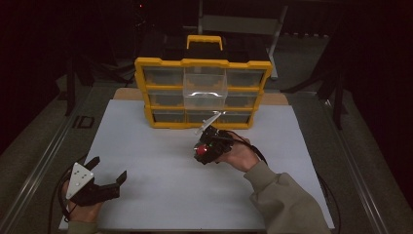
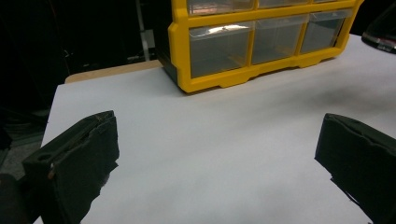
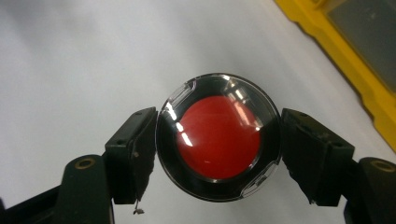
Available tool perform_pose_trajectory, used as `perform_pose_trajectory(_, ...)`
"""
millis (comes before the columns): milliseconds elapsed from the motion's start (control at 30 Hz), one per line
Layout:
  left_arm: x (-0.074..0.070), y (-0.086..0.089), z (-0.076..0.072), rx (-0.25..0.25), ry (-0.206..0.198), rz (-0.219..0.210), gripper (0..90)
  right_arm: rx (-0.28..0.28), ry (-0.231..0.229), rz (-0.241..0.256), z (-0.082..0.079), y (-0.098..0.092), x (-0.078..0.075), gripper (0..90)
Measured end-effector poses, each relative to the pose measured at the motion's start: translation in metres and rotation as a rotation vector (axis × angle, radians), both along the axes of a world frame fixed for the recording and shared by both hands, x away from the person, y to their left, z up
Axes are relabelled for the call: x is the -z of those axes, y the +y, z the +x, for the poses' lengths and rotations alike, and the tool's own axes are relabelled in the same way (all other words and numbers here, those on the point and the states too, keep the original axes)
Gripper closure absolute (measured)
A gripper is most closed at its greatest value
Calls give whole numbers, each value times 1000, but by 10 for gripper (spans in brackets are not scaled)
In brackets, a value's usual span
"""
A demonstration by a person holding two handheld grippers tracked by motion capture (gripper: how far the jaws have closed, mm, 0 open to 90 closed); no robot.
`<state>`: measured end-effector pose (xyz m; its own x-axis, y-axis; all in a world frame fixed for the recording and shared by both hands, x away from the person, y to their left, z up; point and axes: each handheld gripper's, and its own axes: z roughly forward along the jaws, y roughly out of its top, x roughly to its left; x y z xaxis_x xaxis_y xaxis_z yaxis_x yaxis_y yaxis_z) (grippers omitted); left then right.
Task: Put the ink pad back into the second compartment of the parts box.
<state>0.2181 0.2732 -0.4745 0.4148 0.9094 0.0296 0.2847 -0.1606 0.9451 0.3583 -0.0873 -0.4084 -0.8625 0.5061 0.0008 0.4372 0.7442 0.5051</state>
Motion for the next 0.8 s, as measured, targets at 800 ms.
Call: perform_pose_trajectory(800,0,1,-1,-1,-2,0,2,55,-25,44,6,-17,-21,295)
